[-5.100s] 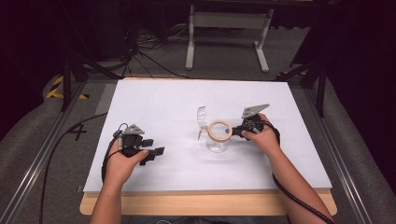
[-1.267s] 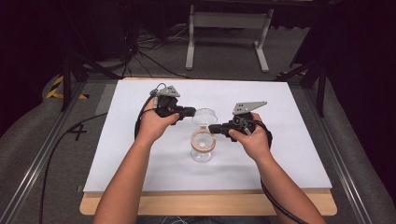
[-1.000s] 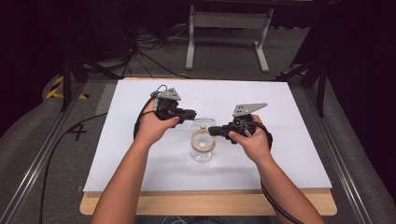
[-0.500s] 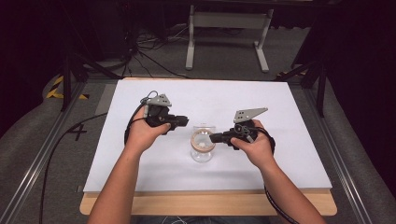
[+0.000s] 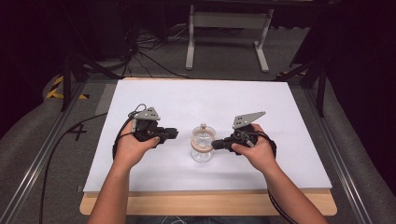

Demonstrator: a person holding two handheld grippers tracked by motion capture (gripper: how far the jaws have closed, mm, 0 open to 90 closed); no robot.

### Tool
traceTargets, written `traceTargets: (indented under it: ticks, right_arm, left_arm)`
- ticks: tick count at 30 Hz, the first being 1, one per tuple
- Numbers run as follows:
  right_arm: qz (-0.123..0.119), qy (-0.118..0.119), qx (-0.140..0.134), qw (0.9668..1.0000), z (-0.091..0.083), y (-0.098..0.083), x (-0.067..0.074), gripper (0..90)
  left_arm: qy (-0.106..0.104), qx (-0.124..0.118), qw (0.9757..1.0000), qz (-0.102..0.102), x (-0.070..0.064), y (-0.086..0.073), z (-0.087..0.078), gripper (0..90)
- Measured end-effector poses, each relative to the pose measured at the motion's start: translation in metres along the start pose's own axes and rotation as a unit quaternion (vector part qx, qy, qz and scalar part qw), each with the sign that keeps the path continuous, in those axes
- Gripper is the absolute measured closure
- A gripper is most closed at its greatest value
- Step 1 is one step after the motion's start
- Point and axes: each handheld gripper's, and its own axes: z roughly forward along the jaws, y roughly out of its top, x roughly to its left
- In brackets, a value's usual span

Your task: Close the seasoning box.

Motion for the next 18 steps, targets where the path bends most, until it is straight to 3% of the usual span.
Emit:
traceTargets:
  ticks: [2,3,16,18]
  right_arm:
    - [-0.001,0.0,0.008,1.0,0.001,-0.001,0.0,90.0]
    - [-0.001,0.002,0.012,0.9999,0.001,-0.002,0.0,90.0]
    - [0.012,0.019,0.041,0.9989,-0.003,-0.004,0.001,90.0]
    - [0.011,0.017,0.033,0.9992,-0.007,-0.004,0.0,90.0]
  left_arm:
    - [0.014,0.015,0.9998,0.001,0.001,-0.002,-0.001,81.1]
    - [0.02,0.019,0.9996,-0.008,0.001,-0.004,-0.002,80.9]
    - [0.022,0.046,0.9984,-0.023,0.005,-0.012,-0.004,79.1]
    - [0.024,0.046,0.9983,-0.024,0.006,-0.013,-0.006,78.6]
